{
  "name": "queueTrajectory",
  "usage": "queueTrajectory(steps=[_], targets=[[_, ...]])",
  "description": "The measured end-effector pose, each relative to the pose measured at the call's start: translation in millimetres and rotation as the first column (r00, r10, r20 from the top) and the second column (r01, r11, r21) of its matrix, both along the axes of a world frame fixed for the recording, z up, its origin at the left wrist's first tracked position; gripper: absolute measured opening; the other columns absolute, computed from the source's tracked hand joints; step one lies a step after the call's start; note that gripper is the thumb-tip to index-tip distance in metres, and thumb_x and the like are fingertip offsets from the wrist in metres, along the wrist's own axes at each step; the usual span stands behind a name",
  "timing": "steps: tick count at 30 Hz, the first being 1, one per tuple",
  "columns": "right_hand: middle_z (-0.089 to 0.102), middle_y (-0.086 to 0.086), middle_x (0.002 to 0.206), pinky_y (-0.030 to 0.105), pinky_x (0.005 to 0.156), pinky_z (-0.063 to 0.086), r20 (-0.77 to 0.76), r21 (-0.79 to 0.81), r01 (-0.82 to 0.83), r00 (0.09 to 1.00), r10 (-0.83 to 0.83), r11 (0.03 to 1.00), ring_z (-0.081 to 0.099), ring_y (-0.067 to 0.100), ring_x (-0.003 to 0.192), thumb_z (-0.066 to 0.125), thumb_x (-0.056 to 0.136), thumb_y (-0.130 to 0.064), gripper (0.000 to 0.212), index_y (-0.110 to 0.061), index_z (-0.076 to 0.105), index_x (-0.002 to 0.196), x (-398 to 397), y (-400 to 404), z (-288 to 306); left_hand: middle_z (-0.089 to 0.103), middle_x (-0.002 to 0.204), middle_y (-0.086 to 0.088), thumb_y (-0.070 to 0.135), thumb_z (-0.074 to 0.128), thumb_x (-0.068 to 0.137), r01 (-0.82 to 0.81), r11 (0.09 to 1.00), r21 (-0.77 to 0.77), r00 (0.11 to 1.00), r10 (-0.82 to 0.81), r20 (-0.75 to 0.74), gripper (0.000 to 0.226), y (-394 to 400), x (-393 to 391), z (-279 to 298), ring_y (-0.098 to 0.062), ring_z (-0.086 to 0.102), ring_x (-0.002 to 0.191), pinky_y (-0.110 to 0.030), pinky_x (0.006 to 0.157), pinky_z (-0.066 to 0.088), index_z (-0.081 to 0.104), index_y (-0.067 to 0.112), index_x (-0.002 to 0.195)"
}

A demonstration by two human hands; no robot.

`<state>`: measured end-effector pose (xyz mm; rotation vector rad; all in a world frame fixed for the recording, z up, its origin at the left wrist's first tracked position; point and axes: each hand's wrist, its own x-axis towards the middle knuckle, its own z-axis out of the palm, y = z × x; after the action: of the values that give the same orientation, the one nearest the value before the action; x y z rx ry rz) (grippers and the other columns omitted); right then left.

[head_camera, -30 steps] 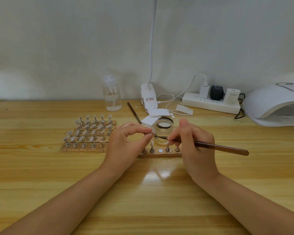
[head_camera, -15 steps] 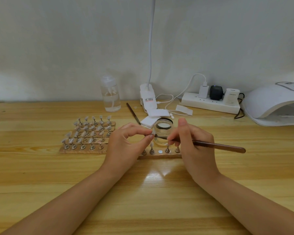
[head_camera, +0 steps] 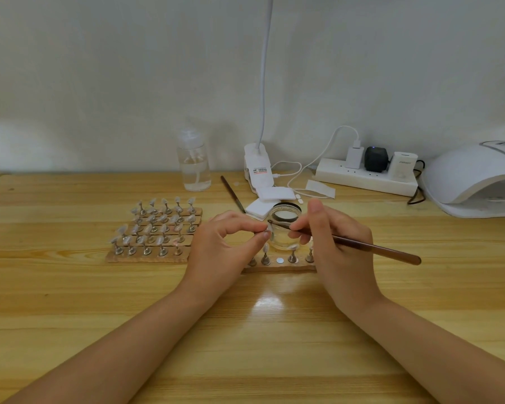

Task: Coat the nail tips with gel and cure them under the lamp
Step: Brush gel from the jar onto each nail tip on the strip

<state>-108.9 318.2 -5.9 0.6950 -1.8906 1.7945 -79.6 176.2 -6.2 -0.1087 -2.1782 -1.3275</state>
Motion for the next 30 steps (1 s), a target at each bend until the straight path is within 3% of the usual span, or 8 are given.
queueTrajectory(steps=[3,8,13,21,30], targets=[[0.063,-0.004,0.055,0.011,0.048,0.042,0.037,-0.044,-0.016,0.999,0.018,0.999,0.058,0.000,0.051,0.049,0.091,-0.036,0.037,-0.021,0.064,0.060,0.5,-0.4,0.5,0.066,0.075,0.015,0.010,0.076,0.070,-0.002,1.000,0.005,1.000,0.002,-0.005,0.025,0.1,-0.1,0.2,0.003,0.061,0.079,-0.025,0.086,0.045,0.067,0.034,0.070],[0.062,-0.001,0.050,0.012,0.051,0.043,0.084,-0.085,-0.031,0.996,0.038,0.996,0.056,0.000,0.048,0.044,0.082,-0.040,0.040,-0.017,0.064,0.056,2.8,0.8,2.3,0.066,0.076,0.016,0.010,0.075,0.070,-0.002,1.000,-0.010,1.000,0.002,-0.005,0.025,-0.6,-0.7,0.0,0.003,0.060,0.079,-0.017,0.083,0.045,0.067,0.034,0.071],[0.061,0.004,0.049,0.014,0.053,0.043,0.059,-0.103,-0.010,0.998,0.017,0.995,0.056,0.004,0.048,0.044,0.091,-0.033,0.044,-0.016,0.062,0.055,0.6,2.7,1.4,0.065,0.076,0.015,0.010,0.075,0.070,-0.005,1.000,-0.004,1.000,0.005,0.000,0.024,-1.0,-0.7,0.0,0.004,0.060,0.079,-0.012,0.080,0.043,0.068,0.033,0.071],[0.064,-0.009,0.058,0.011,0.054,0.043,0.041,-0.022,-0.020,0.999,0.021,1.000,0.059,0.000,0.056,0.045,0.087,-0.034,0.033,-0.024,0.063,0.061,-0.3,0.2,2.3,0.066,0.075,0.016,0.013,0.076,0.070,0.004,1.000,-0.025,1.000,-0.004,-0.007,0.024,1.0,0.4,0.0,0.000,0.061,0.082,-0.034,0.090,0.044,0.067,0.035,0.071],[0.060,-0.009,0.049,0.009,0.047,0.040,0.071,-0.059,-0.061,0.995,0.065,0.996,0.054,0.000,0.045,0.049,0.089,-0.038,0.043,-0.019,0.062,0.053,2.8,2.3,1.4,0.066,0.076,0.014,0.008,0.075,0.070,0.000,1.000,0.013,1.000,0.001,-0.010,0.025,-1.5,-3.1,-2.6,0.005,0.060,0.079,-0.005,0.076,0.040,0.068,0.032,0.070]])
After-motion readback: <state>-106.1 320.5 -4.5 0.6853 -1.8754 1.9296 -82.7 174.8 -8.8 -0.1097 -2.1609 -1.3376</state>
